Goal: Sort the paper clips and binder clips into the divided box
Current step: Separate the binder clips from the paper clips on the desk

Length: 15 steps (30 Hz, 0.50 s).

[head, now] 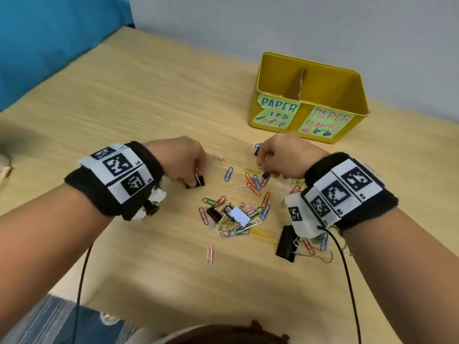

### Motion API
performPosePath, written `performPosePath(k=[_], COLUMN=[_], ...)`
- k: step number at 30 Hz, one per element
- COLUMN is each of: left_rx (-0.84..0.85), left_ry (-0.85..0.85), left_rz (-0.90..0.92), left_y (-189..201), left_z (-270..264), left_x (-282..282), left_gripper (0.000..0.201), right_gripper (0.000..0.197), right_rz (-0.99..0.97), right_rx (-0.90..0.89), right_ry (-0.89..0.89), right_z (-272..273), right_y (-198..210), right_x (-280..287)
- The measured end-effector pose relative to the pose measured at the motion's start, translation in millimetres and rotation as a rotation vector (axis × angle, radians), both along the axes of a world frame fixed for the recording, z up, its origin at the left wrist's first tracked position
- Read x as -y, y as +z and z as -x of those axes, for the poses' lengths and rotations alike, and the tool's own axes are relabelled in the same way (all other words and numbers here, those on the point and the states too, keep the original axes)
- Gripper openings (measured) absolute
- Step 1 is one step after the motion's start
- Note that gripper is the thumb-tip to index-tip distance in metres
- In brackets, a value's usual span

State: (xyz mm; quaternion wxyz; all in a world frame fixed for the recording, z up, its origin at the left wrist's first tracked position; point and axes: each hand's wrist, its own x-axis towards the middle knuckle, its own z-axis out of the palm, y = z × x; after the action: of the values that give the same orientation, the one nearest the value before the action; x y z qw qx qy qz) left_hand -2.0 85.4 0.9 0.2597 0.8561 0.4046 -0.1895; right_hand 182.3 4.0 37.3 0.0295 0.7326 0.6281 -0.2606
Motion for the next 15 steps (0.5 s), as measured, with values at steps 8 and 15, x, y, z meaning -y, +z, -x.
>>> performPosePath(k=[8, 15], left_rx=[0.301, 0.240], left_ry=[0.114, -0.199], left_rz=[-0.309, -0.131], left_y=[-10, 0], left_z=[-21, -12], left_x=[-12, 40], left_gripper=[0.043, 0.039], right_gripper=[0.025, 0.040], right_rz=[0.266, 0.223], right_rx=[-0.133, 0.035], right_ry=[0.234, 0.349], right_z=[30, 41], right_y=[-9, -24], right_x=[16, 12])
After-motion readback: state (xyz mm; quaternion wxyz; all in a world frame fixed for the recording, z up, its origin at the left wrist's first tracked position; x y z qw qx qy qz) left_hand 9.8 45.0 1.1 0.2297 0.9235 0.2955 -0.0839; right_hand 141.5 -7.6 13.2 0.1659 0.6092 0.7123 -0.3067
